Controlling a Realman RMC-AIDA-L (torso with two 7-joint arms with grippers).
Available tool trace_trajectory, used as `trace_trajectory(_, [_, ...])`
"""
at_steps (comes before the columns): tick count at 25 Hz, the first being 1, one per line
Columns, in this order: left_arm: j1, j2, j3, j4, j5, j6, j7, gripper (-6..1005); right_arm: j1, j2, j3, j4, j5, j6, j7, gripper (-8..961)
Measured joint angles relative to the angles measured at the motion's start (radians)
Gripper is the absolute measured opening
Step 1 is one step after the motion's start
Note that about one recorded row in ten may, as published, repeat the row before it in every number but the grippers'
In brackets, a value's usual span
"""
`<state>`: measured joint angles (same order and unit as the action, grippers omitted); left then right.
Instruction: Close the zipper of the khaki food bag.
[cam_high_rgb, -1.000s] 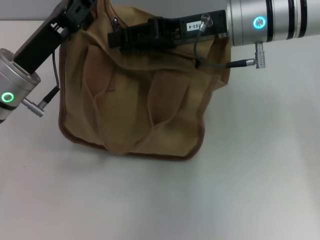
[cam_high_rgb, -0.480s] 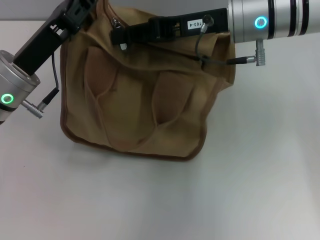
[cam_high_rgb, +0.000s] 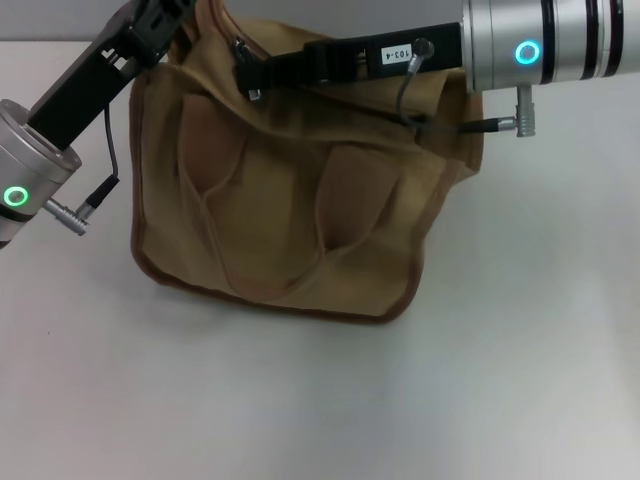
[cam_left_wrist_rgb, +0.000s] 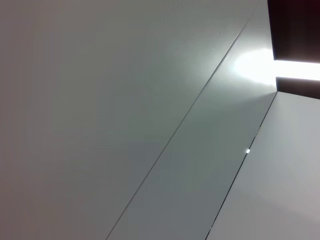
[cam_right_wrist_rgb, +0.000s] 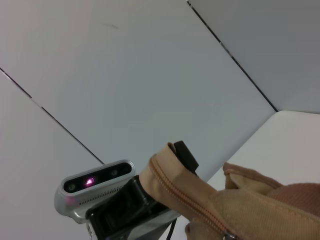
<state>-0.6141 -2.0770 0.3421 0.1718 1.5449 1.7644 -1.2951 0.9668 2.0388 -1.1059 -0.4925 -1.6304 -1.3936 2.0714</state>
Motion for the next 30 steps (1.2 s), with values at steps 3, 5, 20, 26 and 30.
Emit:
trace_trajectory(3, [0.005, 0.000, -0.003, 0.000, -0.003, -0.004, 0.004, 60, -0.013, 0.000, 0.000, -0.003, 0.011, -0.005, -0.010, 2])
trace_trajectory(5, [0.014, 0.002, -0.007, 0.003, -0.005, -0.011, 0.007, 61, -0.027, 0.000, 0.000, -0.007, 0.018, -0.008, -0.013, 2])
trace_trajectory(20, [0.077, 0.009, -0.060, 0.025, -0.013, -0.067, 0.011, 63, -0.176, 0.000, 0.083, -0.018, 0.023, -0.095, -0.071, 8])
trace_trajectory(26, [0.080, 0.009, -0.061, 0.026, -0.014, -0.087, 0.011, 64, -0.278, -0.006, 0.180, -0.013, 0.023, -0.150, -0.137, 10])
trace_trajectory(30, [0.076, 0.008, -0.057, 0.026, -0.014, -0.098, 0.011, 64, -0.324, -0.007, 0.215, -0.015, 0.023, -0.197, -0.164, 12])
